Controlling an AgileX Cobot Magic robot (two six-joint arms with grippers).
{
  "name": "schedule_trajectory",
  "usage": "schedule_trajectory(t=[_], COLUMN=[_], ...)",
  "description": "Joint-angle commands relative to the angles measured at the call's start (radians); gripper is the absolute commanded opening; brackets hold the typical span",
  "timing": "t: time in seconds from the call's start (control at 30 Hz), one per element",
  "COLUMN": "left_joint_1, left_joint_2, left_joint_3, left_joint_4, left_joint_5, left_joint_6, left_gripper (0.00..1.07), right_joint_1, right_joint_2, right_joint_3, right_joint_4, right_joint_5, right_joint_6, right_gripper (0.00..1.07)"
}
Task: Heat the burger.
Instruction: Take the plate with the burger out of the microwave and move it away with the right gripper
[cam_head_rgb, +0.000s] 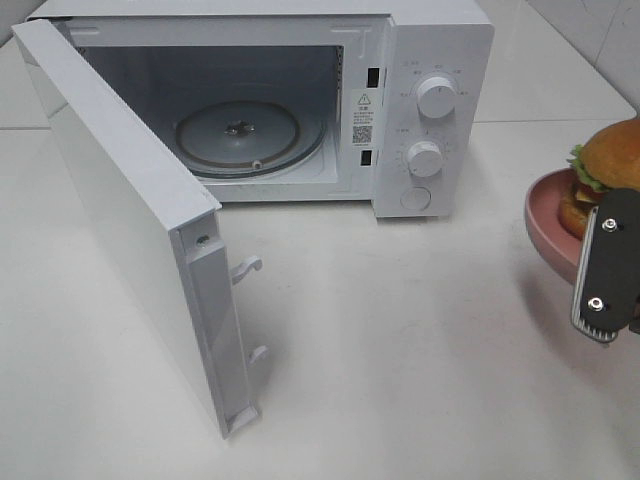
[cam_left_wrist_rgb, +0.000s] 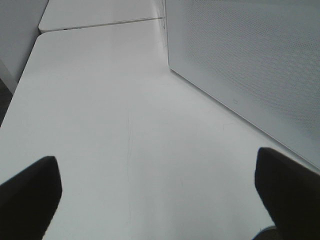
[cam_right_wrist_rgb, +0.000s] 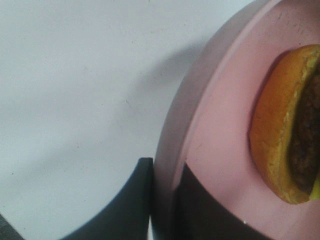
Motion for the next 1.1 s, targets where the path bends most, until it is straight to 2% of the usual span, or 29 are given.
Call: schedule_trajectory(t=[0.03,0.37,0.73,1.0,1.1], left_joint_1=[-0.005,-0.005,-0.005,-0.005,-0.005], left_joint_2=[-0.005,-0.005,-0.005,-0.005,-0.005], left_joint_3=[0.002,0.002,0.002,0.002,0.002], left_joint_4=[-0.003,-0.003,-0.003,-0.003,-0.003], left_joint_5=[-0.014,-0.014,-0.014,-0.014,-0.014], left_joint_6=[-0.002,-0.003,-0.003,-0.003,-0.003], left_gripper=[0.98,0.98,0.98,0.98,0.98], right_joint_1=[-0.001,-0.001,-0.001,-0.001,-0.001], right_joint_2=[0.014,0.120,0.331,0.492,0.508], right_joint_3=[-0.005,-0.005,-0.016,-0.023,-0.023], right_joint_4=[-0.105,-0.188,-0.276,-0.329,-0.334], right_joint_5=[0.034,0.110,0.108,0.101,0.097], right_joint_6=[0.150,0.450,0.956,1.191,1.213], right_gripper=[0.00,0.00,0.00,0.00,0.00])
